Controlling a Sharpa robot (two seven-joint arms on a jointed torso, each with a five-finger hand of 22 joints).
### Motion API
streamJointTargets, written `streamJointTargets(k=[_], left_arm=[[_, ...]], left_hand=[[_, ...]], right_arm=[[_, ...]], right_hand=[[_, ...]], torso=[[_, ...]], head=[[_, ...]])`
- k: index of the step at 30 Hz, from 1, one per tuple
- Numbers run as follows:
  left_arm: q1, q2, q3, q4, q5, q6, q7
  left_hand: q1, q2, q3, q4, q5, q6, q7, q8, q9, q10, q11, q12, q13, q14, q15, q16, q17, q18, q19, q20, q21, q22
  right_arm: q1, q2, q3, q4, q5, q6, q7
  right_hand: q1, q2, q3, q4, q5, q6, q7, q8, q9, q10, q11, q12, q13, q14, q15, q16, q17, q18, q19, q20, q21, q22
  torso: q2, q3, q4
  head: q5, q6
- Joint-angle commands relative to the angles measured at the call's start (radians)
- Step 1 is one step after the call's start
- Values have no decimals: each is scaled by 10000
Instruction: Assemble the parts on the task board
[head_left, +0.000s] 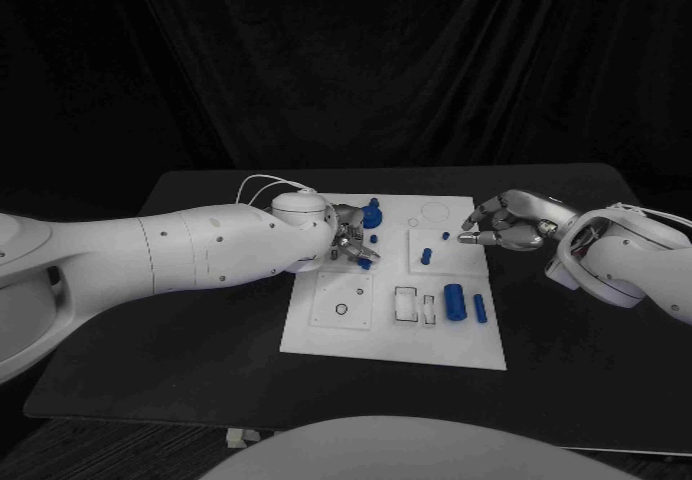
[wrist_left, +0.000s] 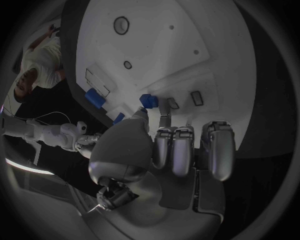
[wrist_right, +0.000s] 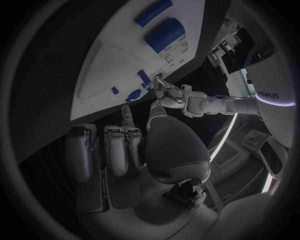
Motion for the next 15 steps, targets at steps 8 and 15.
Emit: streamJointTargets(k=[8, 15], left_arm=[[-55, 30, 7, -13, 67, 420, -6], [-61, -84, 7, 111, 67, -329, 426]], left_hand=[[107, -100, -11, -74, -66, 43, -17, 52, 32, 1043, 56, 35, 2627, 1075, 32, 65, 2635, 43, 506, 53, -109, 2144], [245, 11, 76, -87, 53, -43, -4, 18, 69, 1043, 66, 35, 2627, 1075, 37, 65, 2635, 32, 522, 57, -67, 2163]], right_arm=[[-20, -8, 6, 20, -9, 39, -123], [-20, -42, 6, 35, -9, 11, -122]], right_hand=[[-26, 101, -44, -6, 30, -6, 37, -6, -13, 1042, 53, 26, 2629, 1049, 80, 25, 2635, -73, 878, 99, -49, 2514], [-25, 103, -46, -9, 31, -7, 37, -7, -14, 1042, 53, 26, 2629, 1049, 81, 25, 2635, -72, 875, 99, -54, 2512]], torso=[[-4, 6, -1], [-1, 0, -5]], head=[[-7, -1], [-4, -1]])
